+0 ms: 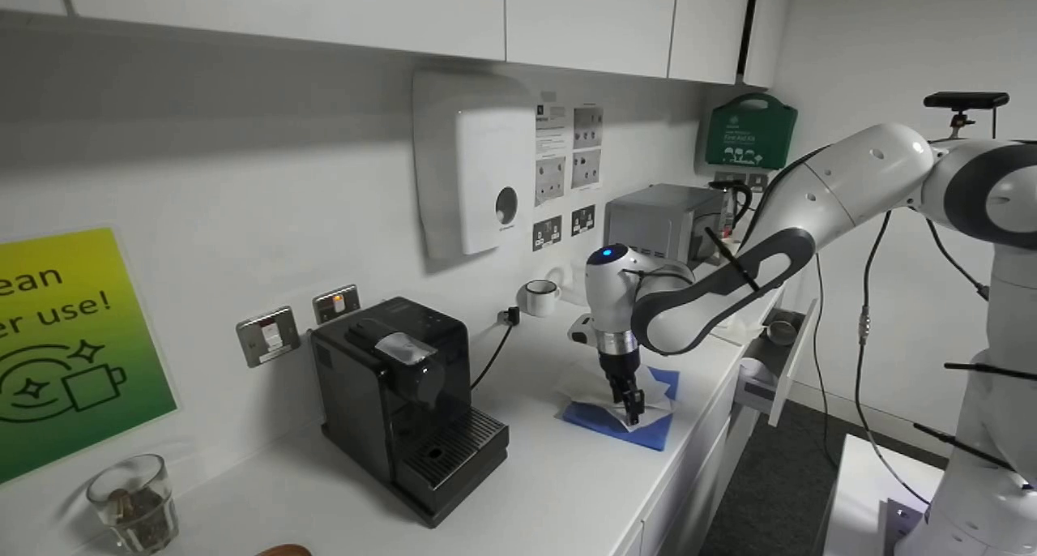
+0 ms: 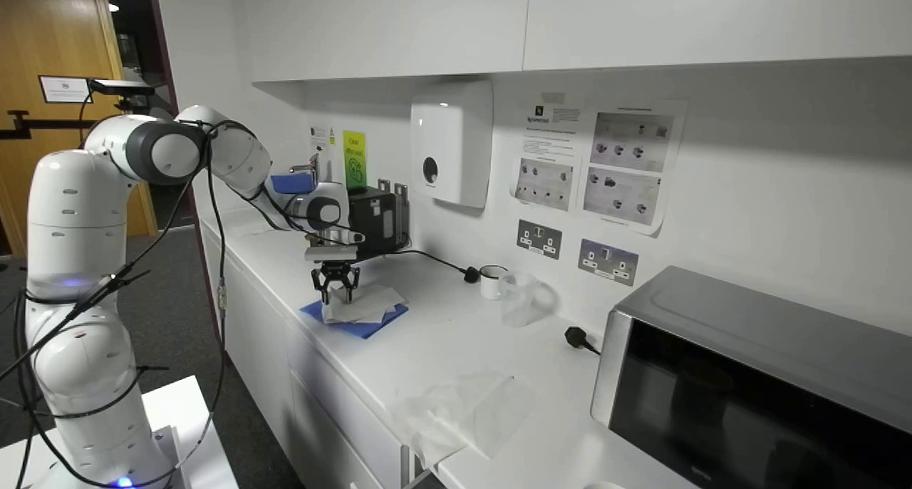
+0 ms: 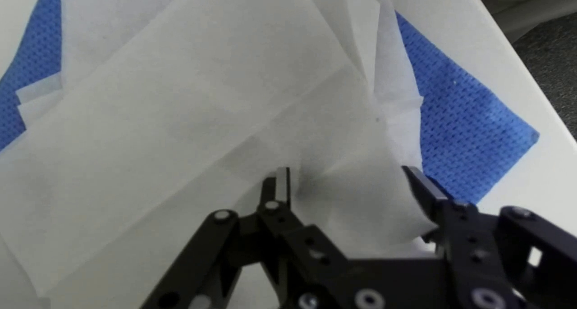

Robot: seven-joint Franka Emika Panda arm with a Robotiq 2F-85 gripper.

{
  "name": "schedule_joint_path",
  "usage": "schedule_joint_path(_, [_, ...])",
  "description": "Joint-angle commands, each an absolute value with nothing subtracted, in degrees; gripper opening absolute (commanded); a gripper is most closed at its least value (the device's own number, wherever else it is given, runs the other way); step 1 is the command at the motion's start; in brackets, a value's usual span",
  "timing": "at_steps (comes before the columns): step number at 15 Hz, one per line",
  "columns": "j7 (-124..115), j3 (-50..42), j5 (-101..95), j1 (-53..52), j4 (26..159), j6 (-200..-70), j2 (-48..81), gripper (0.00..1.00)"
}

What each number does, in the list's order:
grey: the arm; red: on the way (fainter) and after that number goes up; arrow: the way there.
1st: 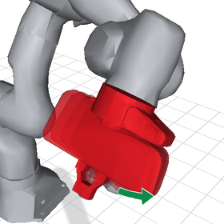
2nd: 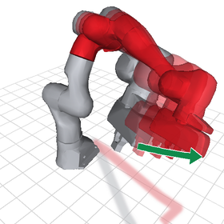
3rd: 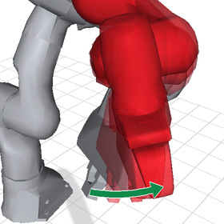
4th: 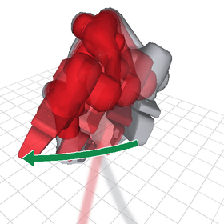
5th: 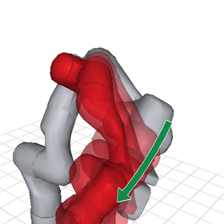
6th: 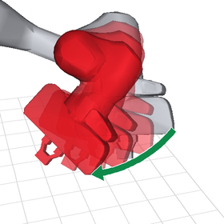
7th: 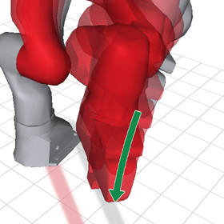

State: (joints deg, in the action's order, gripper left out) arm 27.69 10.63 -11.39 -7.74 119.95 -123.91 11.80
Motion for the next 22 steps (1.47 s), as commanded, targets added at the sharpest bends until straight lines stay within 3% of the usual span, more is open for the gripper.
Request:
schedule_joint_path(1, [27.82,10.80,-9.35,-7.50,119.63,-122.96,10.79,0.98])
schedule_joint_path(10, [27.53,9.98,-7.85,-7.03,122.64,-124.13,4.86,1.00])
schedule_joint_path(11, [27.85,9.90,-7.67,-7.02,122.57,-124.11,4.79,0.81])
schedule_joint_path(22, [28.96,9.49,-5.43,-6.90,122.99,-124.20,4.51,0.01])
